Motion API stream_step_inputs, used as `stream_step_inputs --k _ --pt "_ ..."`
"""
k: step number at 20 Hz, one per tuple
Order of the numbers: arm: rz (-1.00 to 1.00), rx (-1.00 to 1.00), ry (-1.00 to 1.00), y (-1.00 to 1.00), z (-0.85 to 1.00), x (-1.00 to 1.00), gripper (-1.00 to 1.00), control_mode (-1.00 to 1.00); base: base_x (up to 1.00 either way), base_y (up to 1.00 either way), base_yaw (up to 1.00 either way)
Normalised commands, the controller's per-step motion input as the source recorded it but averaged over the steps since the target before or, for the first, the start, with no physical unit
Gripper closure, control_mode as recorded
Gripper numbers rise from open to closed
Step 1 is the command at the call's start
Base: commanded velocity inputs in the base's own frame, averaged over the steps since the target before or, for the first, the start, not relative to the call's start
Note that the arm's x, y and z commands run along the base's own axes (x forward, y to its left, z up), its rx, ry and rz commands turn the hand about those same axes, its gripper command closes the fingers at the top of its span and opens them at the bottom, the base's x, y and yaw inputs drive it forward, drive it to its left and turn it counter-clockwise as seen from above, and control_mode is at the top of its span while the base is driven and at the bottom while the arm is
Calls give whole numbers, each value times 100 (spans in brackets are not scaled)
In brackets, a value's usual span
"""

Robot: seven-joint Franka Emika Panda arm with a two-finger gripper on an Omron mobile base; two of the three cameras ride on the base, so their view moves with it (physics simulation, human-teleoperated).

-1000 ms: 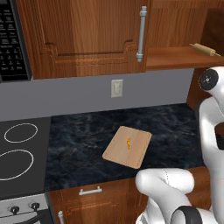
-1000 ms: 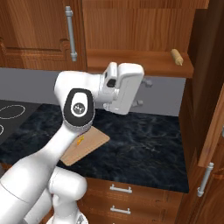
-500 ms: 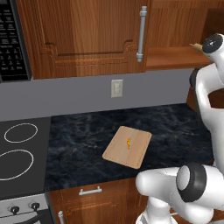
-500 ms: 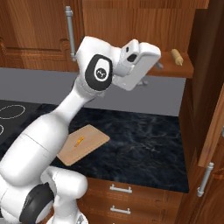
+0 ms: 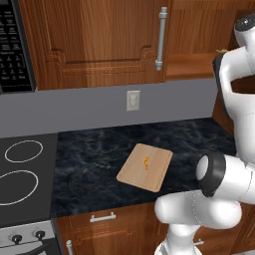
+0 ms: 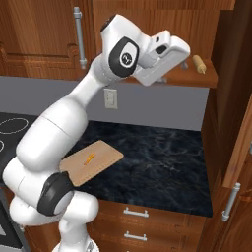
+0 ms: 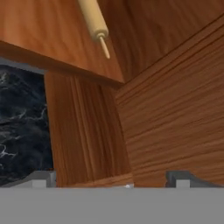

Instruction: Open the cabinet, retrieve the rolling pin, and place it next to the meat on the cutting board to prepare for tenderizing.

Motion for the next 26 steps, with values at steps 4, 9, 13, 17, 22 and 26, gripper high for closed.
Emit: stream_step_inputs --k 4,9,13,17,22,26 --pt "0 14 -2 -20 0 76 -100 -100 0 0 0" --pt "5 13 -11 -18 0 58 -100 -100 0 0 0" --pt "4 16 -10 -19 0 51 -100 -100 0 0 0" --pt "2 18 -8 -23 0 54 -100 -100 0 0 0" --pt "2 14 -10 -21 -1 42 -100 -100 0 0 0" --pt "0 12 -8 -24 0 36 -100 -100 0 0 0"
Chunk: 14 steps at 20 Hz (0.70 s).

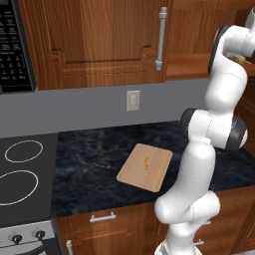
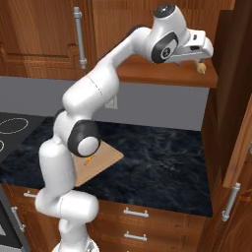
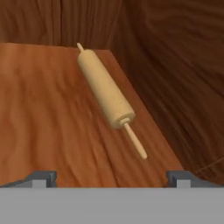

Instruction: Open the cabinet, retrieve the rolling pin, and place it next to the meat on the cutting board to prepare for tenderizing.

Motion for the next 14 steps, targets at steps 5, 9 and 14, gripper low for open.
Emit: stream_step_inputs --k 5,9,14 --pt "1 8 -3 -33 0 29 -100 -100 0 0 0" --pt "3 2 0 -18 -2 19 -100 -100 0 0 0" --pt "0 0 0 0 -3 18 -100 -100 0 0 0"
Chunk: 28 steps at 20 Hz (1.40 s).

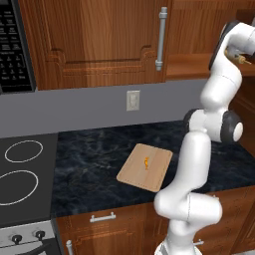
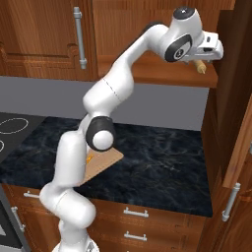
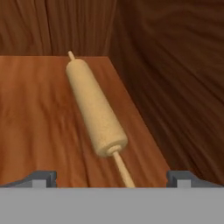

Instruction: Open the cabinet, retrieve the rolling pin, and place it next to the meat on the cutting board to prepare for tenderizing.

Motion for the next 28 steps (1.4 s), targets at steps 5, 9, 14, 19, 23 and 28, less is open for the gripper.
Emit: stream_step_inputs --k 5,9,14,19,23,28 --pt "5 0 0 0 -12 19 -100 -100 0 0 0" --pt "10 0 0 0 -28 22 -100 -100 0 0 0" --pt "13 0 0 0 -30 30 -100 -100 0 0 0" --pt "12 -2 -1 0 -25 47 -100 -100 0 0 0" --pt "9 -5 -3 0 -17 49 -100 -100 0 0 0" --pt "7 -7 -2 0 -12 41 -100 -100 0 0 0"
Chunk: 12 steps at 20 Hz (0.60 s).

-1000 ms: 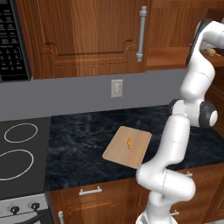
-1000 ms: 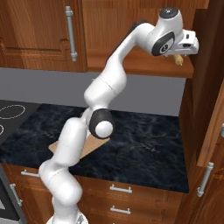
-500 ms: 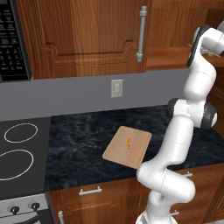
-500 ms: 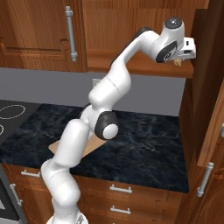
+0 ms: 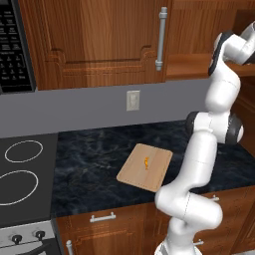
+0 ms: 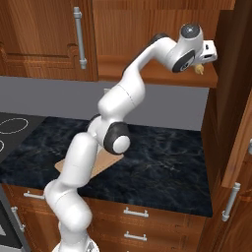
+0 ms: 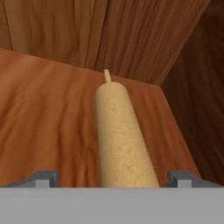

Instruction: Open the cabinet, retrieve the rolling pin, and place it next to the meat on the cutting board to prepare for tenderizing.

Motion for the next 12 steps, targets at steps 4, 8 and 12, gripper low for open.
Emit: stream_step_inputs --k 4,8,12 --pt "5 -6 0 0 -18 38 -100 -100 0 0 0" --pt "3 -1 6 0 -18 33 -100 -100 0 0 0" --pt "0 0 15 0 -30 21 100 -100 0 0 0"
